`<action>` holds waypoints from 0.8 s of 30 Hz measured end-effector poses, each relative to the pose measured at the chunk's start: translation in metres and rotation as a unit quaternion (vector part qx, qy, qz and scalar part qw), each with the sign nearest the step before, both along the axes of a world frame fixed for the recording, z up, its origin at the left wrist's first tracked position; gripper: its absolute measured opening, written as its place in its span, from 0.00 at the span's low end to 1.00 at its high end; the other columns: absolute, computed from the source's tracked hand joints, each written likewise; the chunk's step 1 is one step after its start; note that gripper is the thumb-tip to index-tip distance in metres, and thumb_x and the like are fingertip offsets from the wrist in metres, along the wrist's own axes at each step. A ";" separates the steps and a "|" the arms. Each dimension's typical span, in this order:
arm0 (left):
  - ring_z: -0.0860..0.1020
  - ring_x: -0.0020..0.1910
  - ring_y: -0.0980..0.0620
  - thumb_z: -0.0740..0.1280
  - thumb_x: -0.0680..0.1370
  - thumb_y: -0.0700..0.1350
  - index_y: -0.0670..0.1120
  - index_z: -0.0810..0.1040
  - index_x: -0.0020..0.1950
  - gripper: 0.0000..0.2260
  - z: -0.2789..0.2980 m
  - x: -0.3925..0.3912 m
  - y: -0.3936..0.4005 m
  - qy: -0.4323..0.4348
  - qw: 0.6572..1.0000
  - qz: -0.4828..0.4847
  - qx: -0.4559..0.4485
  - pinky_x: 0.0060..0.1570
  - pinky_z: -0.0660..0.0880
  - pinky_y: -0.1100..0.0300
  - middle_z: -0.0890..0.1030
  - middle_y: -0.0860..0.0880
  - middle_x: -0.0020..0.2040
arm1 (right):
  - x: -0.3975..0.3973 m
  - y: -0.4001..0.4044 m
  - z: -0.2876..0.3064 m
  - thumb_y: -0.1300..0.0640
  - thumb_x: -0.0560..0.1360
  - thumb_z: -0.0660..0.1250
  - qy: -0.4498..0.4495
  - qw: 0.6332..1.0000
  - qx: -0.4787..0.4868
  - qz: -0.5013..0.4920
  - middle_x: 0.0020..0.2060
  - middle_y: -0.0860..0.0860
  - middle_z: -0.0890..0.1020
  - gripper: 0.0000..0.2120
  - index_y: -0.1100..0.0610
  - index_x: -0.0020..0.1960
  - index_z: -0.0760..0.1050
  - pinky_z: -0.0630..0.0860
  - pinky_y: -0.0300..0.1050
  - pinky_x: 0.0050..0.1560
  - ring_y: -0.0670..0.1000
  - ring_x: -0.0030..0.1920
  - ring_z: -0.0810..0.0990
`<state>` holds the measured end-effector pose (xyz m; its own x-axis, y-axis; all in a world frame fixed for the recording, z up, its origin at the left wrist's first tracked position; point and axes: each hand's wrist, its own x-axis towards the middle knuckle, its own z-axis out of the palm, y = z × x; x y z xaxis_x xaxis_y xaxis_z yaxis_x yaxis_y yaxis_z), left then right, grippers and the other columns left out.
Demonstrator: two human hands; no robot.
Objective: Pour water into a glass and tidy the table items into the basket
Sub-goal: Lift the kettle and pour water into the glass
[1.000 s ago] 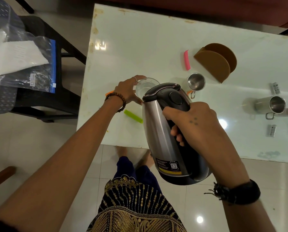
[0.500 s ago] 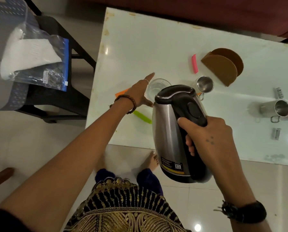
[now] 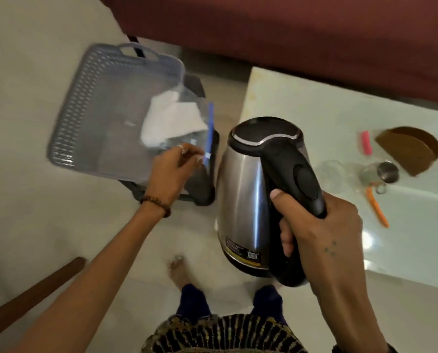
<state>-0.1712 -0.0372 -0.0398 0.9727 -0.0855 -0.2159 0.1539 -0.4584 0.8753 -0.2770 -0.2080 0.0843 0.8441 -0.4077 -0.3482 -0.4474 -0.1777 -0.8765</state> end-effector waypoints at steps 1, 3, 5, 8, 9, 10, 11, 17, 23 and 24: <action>0.80 0.43 0.51 0.64 0.76 0.41 0.45 0.78 0.47 0.04 0.006 0.005 0.029 -0.012 0.999 0.025 0.021 0.47 0.78 0.57 0.82 0.45 0.44 | 0.009 0.020 0.004 0.54 0.65 0.67 -0.015 1.000 0.017 0.009 0.19 0.62 0.69 0.18 0.63 0.24 0.66 0.65 0.34 0.19 0.49 0.18 0.66; 0.80 0.47 0.46 0.64 0.75 0.42 0.44 0.78 0.48 0.04 0.014 0.017 0.082 -0.024 0.995 0.067 0.073 0.50 0.78 0.48 0.82 0.44 0.46 | 0.029 0.058 0.010 0.54 0.65 0.67 -0.046 0.997 0.065 0.023 0.16 0.58 0.69 0.17 0.63 0.24 0.67 0.66 0.32 0.18 0.48 0.16 0.66; 0.80 0.47 0.44 0.64 0.75 0.41 0.44 0.78 0.48 0.05 0.017 0.030 0.132 -0.024 0.986 0.110 0.125 0.49 0.78 0.46 0.82 0.42 0.46 | 0.052 0.097 0.011 0.54 0.66 0.67 -0.085 0.992 0.085 0.047 0.16 0.53 0.70 0.16 0.59 0.24 0.69 0.67 0.33 0.19 0.46 0.16 0.68; 0.80 0.45 0.45 0.63 0.75 0.43 0.45 0.79 0.50 0.07 0.009 0.046 0.198 -0.038 0.956 0.162 0.240 0.42 0.76 0.54 0.83 0.43 0.47 | 0.090 0.151 0.001 0.55 0.69 0.68 -0.135 0.983 0.109 0.061 0.18 0.50 0.72 0.12 0.58 0.30 0.72 0.68 0.33 0.21 0.46 0.18 0.70; 0.79 0.47 0.45 0.62 0.76 0.44 0.46 0.78 0.52 0.08 0.004 0.051 0.216 -0.042 0.946 0.169 0.273 0.40 0.73 0.56 0.83 0.44 0.49 | 0.103 0.169 -0.003 0.55 0.70 0.68 -0.146 0.980 0.121 0.061 0.18 0.50 0.72 0.11 0.59 0.32 0.72 0.68 0.34 0.21 0.46 0.18 0.69; 0.79 0.50 0.45 0.62 0.76 0.45 0.47 0.77 0.55 0.10 -0.002 0.057 0.233 -0.039 0.939 0.171 0.296 0.41 0.72 0.55 0.81 0.45 0.53 | 0.115 0.186 -0.008 0.55 0.69 0.68 -0.157 0.977 0.131 0.058 0.19 0.49 0.72 0.11 0.58 0.32 0.72 0.67 0.34 0.21 0.46 0.18 0.69; 0.77 0.55 0.45 0.62 0.77 0.45 0.47 0.74 0.60 0.12 -0.009 0.062 0.247 -0.024 0.936 0.164 0.311 0.45 0.73 0.53 0.79 0.45 0.57 | 0.127 0.202 -0.014 0.55 0.69 0.68 -0.167 0.975 0.138 0.053 0.19 0.49 0.71 0.11 0.58 0.31 0.71 0.67 0.34 0.21 0.46 0.19 0.69; 0.72 0.63 0.38 0.61 0.77 0.39 0.42 0.61 0.72 0.23 -0.057 0.082 0.278 0.176 0.942 0.078 0.274 0.62 0.70 0.47 0.72 0.36 0.66 | 0.184 0.282 -0.064 0.56 0.68 0.67 -0.204 0.972 0.116 0.001 0.24 0.55 0.72 0.11 0.59 0.31 0.72 0.67 0.40 0.23 0.51 0.24 0.68; 0.81 0.45 0.37 0.58 0.75 0.35 0.44 0.73 0.63 0.17 -0.074 0.078 0.279 0.135 0.961 0.166 0.173 0.45 0.80 0.46 0.80 0.35 0.52 | 0.203 0.328 -0.120 0.53 0.70 0.67 -0.238 0.966 0.075 -0.068 0.25 0.50 0.75 0.08 0.56 0.36 0.74 0.77 0.48 0.28 0.55 0.27 0.75; 0.81 0.46 0.37 0.57 0.76 0.35 0.44 0.74 0.62 0.16 -0.075 0.078 0.279 0.120 0.960 0.163 0.191 0.46 0.80 0.46 0.80 0.35 0.53 | 0.201 0.334 -0.128 0.52 0.70 0.67 -0.250 0.964 0.064 -0.067 0.26 0.49 0.75 0.08 0.57 0.38 0.74 0.77 0.46 0.29 0.52 0.28 0.76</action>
<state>-0.0931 0.2421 -0.1153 0.8525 0.3453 -0.3925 0.5203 -0.6328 0.5734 -0.0762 0.1261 -0.0440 0.8617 -0.5062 0.0340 0.0256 -0.0235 -0.9994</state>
